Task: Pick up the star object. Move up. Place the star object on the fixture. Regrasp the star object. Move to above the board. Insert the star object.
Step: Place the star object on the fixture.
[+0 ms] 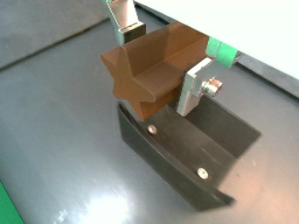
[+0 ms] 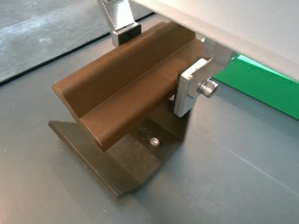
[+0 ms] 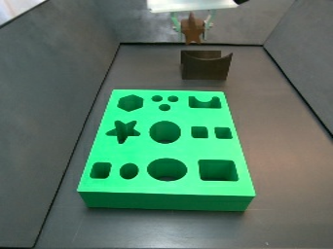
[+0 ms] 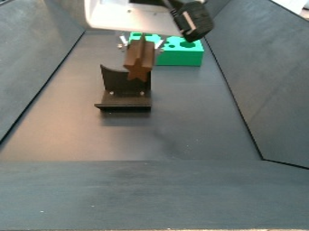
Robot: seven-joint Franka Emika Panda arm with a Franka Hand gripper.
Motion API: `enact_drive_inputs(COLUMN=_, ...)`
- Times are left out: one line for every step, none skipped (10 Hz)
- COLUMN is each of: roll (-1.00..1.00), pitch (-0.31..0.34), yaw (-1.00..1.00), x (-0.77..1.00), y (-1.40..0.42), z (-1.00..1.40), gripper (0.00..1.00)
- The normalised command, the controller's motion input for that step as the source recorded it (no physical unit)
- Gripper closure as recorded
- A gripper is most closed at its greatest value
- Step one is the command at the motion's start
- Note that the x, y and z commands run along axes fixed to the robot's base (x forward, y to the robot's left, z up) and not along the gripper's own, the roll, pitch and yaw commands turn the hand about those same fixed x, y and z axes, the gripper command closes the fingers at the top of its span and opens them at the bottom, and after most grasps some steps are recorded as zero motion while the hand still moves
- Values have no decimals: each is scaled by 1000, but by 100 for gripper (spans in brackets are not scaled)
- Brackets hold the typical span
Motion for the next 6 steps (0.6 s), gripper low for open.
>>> enact_drive_inputs(roll=-1000, pitch=54, yaw=30, x=433, y=18, z=1000, gripper=100)
enact_drive_inputs(roll=-1000, pitch=72, yaw=11, x=299, y=41, z=1000, gripper=100)
enact_drive_inputs(roll=-1000, pitch=83, yaw=-6, x=204, y=65, z=1000, gripper=100)
enact_drive_inputs(roll=-1000, pitch=87, yaw=-11, x=110, y=61, z=924, gripper=100)
enact_drive_inputs(roll=-1000, pitch=70, yaw=-21, x=-6, y=47, z=652, gripper=100)
enact_drive_inputs(roll=-1000, pitch=64, yaw=-32, x=-7, y=34, z=458, gripper=100)
